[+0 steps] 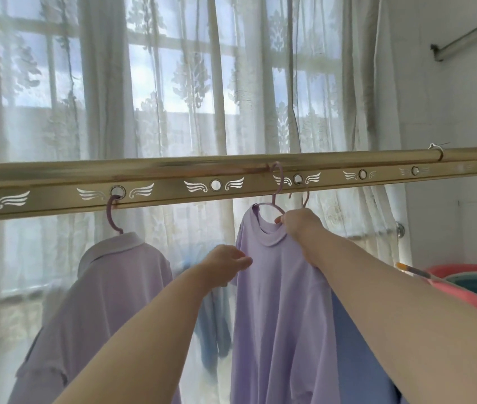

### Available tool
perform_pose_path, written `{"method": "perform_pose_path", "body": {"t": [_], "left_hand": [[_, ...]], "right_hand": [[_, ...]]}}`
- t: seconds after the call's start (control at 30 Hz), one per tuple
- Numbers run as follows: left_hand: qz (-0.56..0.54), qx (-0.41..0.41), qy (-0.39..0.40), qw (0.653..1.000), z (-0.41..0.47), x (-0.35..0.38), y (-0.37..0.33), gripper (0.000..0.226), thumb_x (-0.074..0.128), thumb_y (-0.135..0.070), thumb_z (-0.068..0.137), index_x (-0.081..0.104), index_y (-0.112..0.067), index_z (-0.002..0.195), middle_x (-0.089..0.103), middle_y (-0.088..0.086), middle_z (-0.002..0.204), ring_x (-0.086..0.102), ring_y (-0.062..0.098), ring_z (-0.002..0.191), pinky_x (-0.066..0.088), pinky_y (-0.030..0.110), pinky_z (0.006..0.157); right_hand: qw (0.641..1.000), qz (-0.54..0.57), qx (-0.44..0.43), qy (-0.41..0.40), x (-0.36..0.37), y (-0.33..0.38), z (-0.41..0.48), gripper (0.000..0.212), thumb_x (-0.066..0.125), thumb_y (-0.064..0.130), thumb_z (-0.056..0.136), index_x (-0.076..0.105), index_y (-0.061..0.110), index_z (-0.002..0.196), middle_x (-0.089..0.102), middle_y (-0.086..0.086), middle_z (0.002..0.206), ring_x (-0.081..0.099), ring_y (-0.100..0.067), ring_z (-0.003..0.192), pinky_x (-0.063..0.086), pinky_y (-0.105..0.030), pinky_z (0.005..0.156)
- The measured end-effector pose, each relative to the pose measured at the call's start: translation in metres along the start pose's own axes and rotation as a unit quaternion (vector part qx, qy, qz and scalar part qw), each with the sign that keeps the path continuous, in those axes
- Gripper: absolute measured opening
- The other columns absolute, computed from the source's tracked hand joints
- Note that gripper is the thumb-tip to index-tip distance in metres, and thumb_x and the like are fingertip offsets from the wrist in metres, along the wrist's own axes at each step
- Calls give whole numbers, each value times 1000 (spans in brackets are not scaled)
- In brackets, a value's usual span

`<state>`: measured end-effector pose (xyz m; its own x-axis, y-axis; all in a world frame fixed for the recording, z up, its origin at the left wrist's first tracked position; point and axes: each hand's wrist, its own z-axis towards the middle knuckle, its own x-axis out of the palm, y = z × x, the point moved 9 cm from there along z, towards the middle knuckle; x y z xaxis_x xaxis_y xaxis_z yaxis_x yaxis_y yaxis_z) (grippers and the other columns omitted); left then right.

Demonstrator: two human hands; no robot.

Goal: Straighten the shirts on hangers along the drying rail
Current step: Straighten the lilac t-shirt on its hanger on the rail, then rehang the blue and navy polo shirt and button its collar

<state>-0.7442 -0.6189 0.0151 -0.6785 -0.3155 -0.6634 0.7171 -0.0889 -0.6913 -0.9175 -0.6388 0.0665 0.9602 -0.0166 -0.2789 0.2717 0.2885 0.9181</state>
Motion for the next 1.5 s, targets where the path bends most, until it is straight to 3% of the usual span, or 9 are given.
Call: {"method": "perform_pose_path", "body": {"t": [0.17, 0.27, 0.33, 0.4, 0.47, 0.6, 0.87, 1.33, 1.5], "left_hand": [[-316, -2, 10, 949, 10, 20, -50, 36, 54, -44, 93, 68, -11, 95, 71, 0, 87, 65, 15, 81, 55, 36, 81], [-346, -74, -21, 935, 17, 33, -46, 23, 64, -23, 88, 63, -5, 103, 67, 7, 85, 62, 17, 75, 57, 30, 65], [-348, -123, -48, 928, 18, 36, -31, 24, 63, -9, 88, 62, -2, 111, 64, 8, 77, 58, 17, 70, 52, 27, 59], [-337, -151, -48, 928, 19, 39, -19, 23, 58, -4, 89, 63, 0, 111, 59, 7, 67, 54, 16, 64, 51, 30, 65], [-333, -157, -45, 929, 19, 38, -11, 21, 56, -3, 90, 63, 1, 110, 56, 5, 63, 51, 13, 55, 51, 29, 65], [-307, -128, -22, 943, 23, 33, -13, 18, 58, -4, 92, 62, 4, 108, 64, 8, 70, 58, 12, 55, 55, 29, 66], [-241, -54, -11, 969, 37, 24, -45, 11, 60, -7, 92, 63, -1, 101, 66, 6, 74, 63, 11, 62, 52, 29, 66], [-195, 0, 22, 980, 58, 66, -126, 24, 55, -5, 92, 52, -12, 69, 63, -4, 50, 58, 14, 62, 43, 23, 58], [-188, 15, 35, 982, 57, 80, -145, 22, 56, -6, 91, 54, -10, 70, 62, 6, 72, 61, 20, 70, 42, 25, 59]], "right_hand": [[997, -70, -25, 29, 19, -14, -5, 35, 42, 14, 97, 54, 0, 127, 58, -17, 126, 58, -29, 107, 48, -30, 72], [990, -46, -41, 125, 36, -32, -15, 33, 44, 27, 99, 59, 8, 121, 67, -9, 110, 64, -23, 101, 53, -33, 83], [984, -49, -45, 162, 29, -41, -20, 35, 44, 37, 97, 66, 12, 111, 69, -3, 98, 64, -19, 90, 53, -33, 83], [984, -161, -81, -8, -18, -40, -2, 33, 47, 37, 95, 68, 15, 109, 70, -4, 107, 62, -22, 101, 49, -38, 91], [930, -319, -68, -167, -58, -40, 10, 37, 50, 29, 92, 56, 20, 127, 59, -5, 126, 51, -25, 119, 44, -40, 96], [956, -275, 75, -63, -53, -86, 40, 37, 51, 29, 93, 57, 5, 120, 63, -10, 106, 60, -29, 100, 49, -33, 77], [981, -168, 31, -96, -54, -75, 44, 27, 42, 13, 96, 67, 7, 105, 67, -11, 105, 63, -30, 97, 51, -36, 84], [965, -168, -92, -178, -119, -73, 10, 26, 40, 14, 99, 66, 12, 102, 58, 2, 89, 52, -13, 78, 36, -25, 62], [956, -174, -102, -212, -137, -74, 4, 25, 40, 12, 99, 65, 12, 103, 58, 2, 88, 51, -13, 74, 33, -23, 59]]}}
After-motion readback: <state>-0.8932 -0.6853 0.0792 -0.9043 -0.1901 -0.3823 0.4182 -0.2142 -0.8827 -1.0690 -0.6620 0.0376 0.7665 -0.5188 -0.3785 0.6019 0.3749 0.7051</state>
